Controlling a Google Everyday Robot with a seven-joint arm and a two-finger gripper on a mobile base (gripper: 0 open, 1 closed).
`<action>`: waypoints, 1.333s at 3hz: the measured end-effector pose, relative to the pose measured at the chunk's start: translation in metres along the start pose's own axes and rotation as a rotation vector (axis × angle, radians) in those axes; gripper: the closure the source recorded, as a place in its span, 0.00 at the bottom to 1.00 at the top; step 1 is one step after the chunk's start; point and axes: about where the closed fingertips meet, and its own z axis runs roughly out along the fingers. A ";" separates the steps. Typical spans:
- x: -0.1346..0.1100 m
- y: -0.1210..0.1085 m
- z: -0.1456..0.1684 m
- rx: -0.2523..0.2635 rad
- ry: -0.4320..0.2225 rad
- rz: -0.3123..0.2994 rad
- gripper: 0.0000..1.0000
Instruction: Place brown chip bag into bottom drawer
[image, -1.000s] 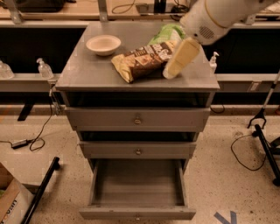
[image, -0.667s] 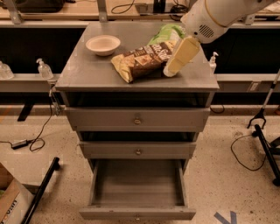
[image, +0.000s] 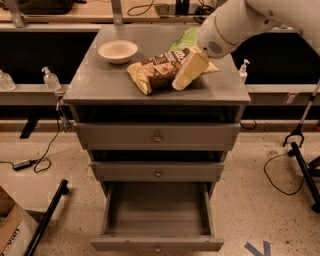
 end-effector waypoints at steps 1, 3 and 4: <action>0.010 -0.016 0.031 0.022 -0.032 0.046 0.00; 0.033 -0.052 0.093 -0.014 -0.042 0.046 0.00; 0.037 -0.067 0.117 -0.030 -0.054 0.025 0.00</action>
Offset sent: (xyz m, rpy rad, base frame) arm 0.0991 -0.0194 -0.0688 0.0758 0.0097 -0.0265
